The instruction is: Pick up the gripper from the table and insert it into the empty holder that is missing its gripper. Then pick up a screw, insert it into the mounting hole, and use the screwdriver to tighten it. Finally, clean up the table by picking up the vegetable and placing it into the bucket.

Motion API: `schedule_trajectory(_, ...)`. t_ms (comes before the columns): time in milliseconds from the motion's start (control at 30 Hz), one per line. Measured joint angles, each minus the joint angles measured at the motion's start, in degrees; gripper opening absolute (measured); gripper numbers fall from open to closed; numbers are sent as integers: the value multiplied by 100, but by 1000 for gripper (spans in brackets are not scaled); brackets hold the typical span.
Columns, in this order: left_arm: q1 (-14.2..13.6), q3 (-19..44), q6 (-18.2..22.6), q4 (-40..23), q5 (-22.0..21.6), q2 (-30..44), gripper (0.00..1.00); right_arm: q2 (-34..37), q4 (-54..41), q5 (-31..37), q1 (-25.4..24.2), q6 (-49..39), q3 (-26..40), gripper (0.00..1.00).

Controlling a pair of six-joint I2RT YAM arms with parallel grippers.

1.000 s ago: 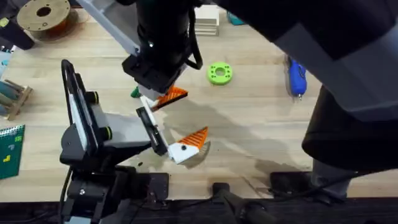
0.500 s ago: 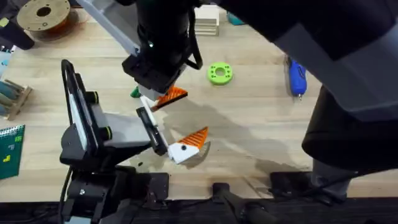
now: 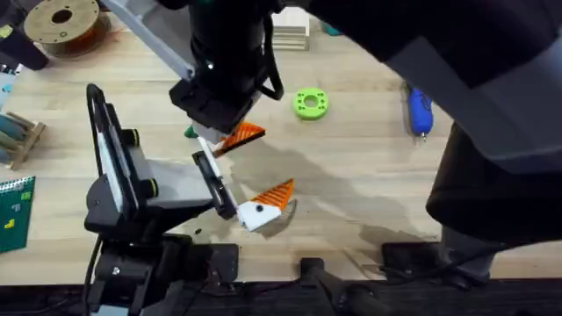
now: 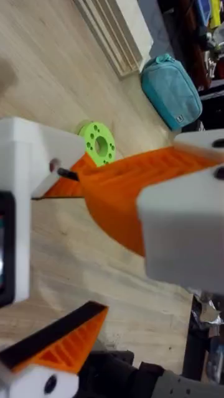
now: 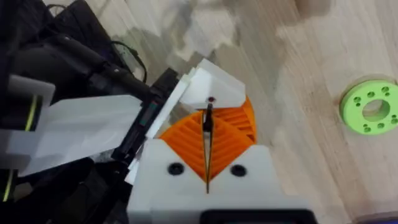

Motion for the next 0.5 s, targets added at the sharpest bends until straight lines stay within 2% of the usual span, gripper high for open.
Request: schedule_trajectory(500,0,0,0,0,0,0,995,2,57,0,0,0,0,4)
